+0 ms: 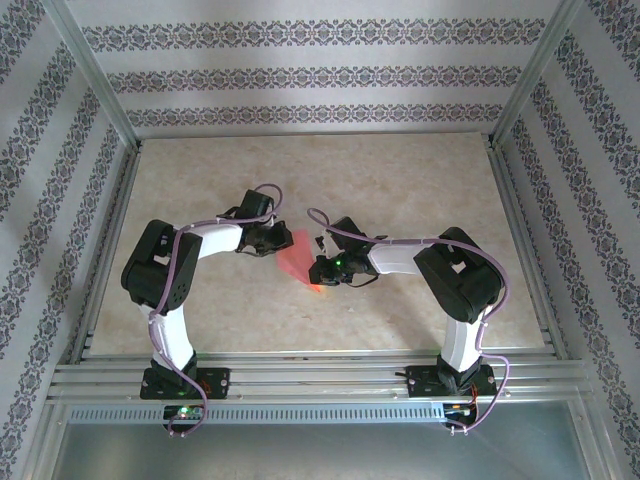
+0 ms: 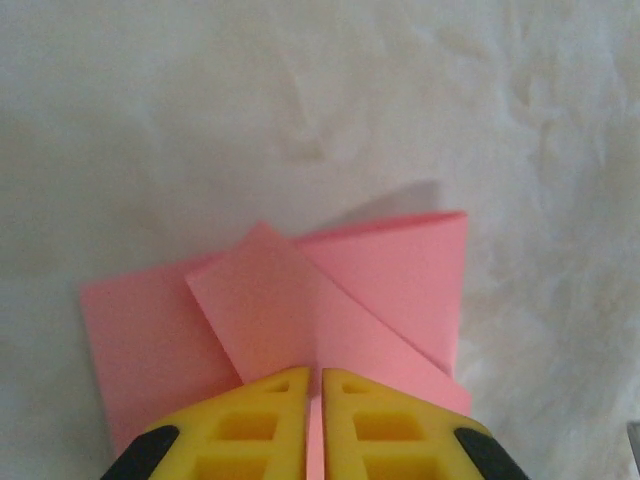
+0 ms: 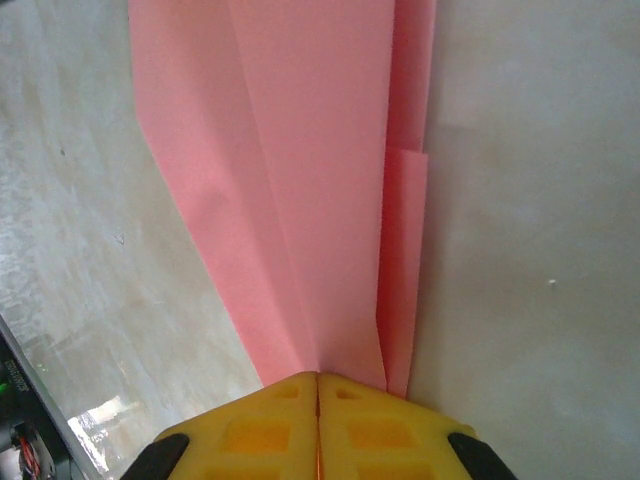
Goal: Fold a paper plane with a square sheet of paper (pick it up from the middle)
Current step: Fourth fold the wing at the center of the table.
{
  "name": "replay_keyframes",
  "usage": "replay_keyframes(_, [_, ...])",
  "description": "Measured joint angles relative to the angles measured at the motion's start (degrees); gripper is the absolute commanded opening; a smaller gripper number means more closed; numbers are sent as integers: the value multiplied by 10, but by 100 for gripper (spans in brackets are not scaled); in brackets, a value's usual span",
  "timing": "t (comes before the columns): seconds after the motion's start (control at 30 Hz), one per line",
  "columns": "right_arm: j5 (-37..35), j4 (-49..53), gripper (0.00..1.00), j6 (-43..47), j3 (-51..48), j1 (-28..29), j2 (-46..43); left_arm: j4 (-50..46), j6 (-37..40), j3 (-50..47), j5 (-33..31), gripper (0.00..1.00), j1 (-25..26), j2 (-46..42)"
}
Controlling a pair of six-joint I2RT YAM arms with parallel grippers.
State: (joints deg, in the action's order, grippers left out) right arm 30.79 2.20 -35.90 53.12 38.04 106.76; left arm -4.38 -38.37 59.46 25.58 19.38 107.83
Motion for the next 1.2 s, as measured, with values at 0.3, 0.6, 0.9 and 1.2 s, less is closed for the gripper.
replay_keyframes(0.3, [-2, 9, 9, 3, 6, 1, 2, -33, 11, 31, -14, 13, -15, 19])
replay_keyframes(0.6, [-13, -6, 9, 3, 6, 5, 5, -44, 24, 44, 11, 14, -42, 31])
replay_keyframes(0.9, [-15, -14, 9, 3, 5, 5, 6, -59, 39, 83, -35, 16, -90, 43])
replay_keyframes(1.2, [-15, -14, 9, 4, 5, 5, 5, -60, 37, 38, -37, 16, -95, -38])
